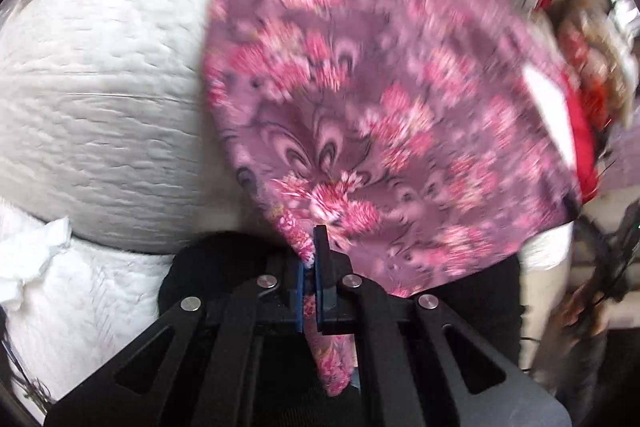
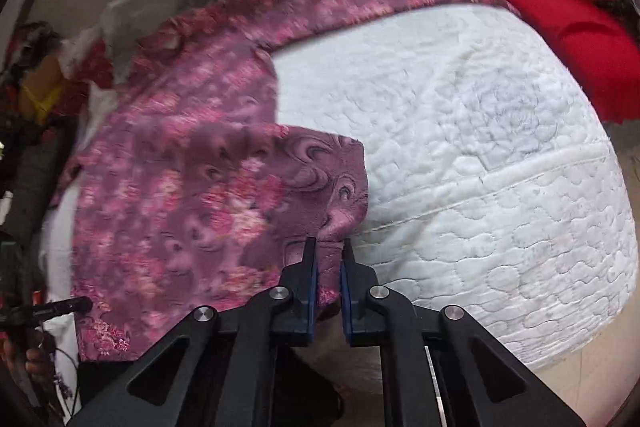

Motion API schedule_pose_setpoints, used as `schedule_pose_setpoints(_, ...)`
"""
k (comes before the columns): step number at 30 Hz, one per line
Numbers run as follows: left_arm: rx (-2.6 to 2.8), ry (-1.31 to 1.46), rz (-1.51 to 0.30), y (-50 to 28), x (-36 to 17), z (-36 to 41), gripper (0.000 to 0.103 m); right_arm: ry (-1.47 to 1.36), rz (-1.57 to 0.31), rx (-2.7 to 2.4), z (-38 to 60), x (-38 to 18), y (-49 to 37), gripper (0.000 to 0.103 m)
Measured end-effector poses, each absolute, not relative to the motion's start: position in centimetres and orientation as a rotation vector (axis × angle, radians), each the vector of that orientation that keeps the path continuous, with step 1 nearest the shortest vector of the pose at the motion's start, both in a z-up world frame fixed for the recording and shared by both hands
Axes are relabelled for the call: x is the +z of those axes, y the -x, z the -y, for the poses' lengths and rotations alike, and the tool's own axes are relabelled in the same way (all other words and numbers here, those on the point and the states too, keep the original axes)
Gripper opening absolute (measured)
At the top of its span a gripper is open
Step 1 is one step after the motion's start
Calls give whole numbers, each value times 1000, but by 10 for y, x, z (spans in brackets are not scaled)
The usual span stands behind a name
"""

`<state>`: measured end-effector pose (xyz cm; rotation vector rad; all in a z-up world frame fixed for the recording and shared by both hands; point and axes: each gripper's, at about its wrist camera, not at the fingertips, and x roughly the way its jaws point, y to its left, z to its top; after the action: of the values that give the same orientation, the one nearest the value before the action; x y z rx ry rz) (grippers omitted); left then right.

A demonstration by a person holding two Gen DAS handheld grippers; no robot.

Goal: Fold small clothes

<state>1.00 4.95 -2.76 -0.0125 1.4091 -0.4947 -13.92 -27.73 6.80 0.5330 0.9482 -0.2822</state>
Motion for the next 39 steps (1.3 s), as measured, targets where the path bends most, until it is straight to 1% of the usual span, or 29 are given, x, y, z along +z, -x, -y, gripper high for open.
schedule_pose_setpoints(5,-510,154,-1365,-13,26,-91,2,-628,-830,-156,265,117,169,8)
schedule_pose_setpoints(9,-471,129,-1358,-5,33,-113,2,-657,-811,-88,247,136,190,8)
schedule_pose_setpoints(12,-438,88,-1414,-6,17,-119,2,-629,-873,-95,237,126,200,8)
schedule_pose_setpoints(14,-384,47,-1467,-8,-5,-118,3,-580,-973,-164,238,102,197,8)
schedule_pose_setpoints(17,-332,16,-1497,-11,-12,-121,4,-597,-1146,-245,248,64,187,10)
schedule_pose_setpoints(19,-331,25,-1454,-17,1,-122,4,-615,-1159,-271,255,65,183,14)
schedule_pose_setpoints(21,-322,-21,-1371,-25,18,-112,5,-574,-1103,-303,261,82,173,14)
schedule_pose_setpoints(22,-329,-48,-1337,-29,24,-105,7,-555,-1066,-305,265,92,164,15)
schedule_pose_setpoints(24,-373,-68,-1287,-42,30,-89,25,-534,-1006,-281,271,103,142,17)
schedule_pose_setpoints(25,-388,-77,-1257,-48,33,-73,48,-522,-979,-266,273,107,128,20)
schedule_pose_setpoints(26,-386,-87,-1228,-53,33,-62,63,-509,-961,-257,274,107,114,21)
schedule_pose_setpoints(29,-387,-138,-1181,-68,20,-21,64,-494,-952,-242,268,91,78,21)
schedule_pose_setpoints(32,-357,-178,-1203,-84,-5,10,64,-470,-1053,-250,267,53,49,21)
schedule_pose_setpoints(33,-346,-193,-1222,-88,-14,17,64,-473,-1100,-252,270,42,42,19)
schedule_pose_setpoints(35,-328,-214,-1280,-97,-31,26,64,-528,-1051,-235,287,47,44,14)
schedule_pose_setpoints(38,-335,-216,-1275,-102,-37,27,67,-663,-913,-332,356,73,54,29)
schedule_pose_setpoints(39,-342,-215,-1274,-103,-37,27,67,-724,-856,-405,394,80,59,44)
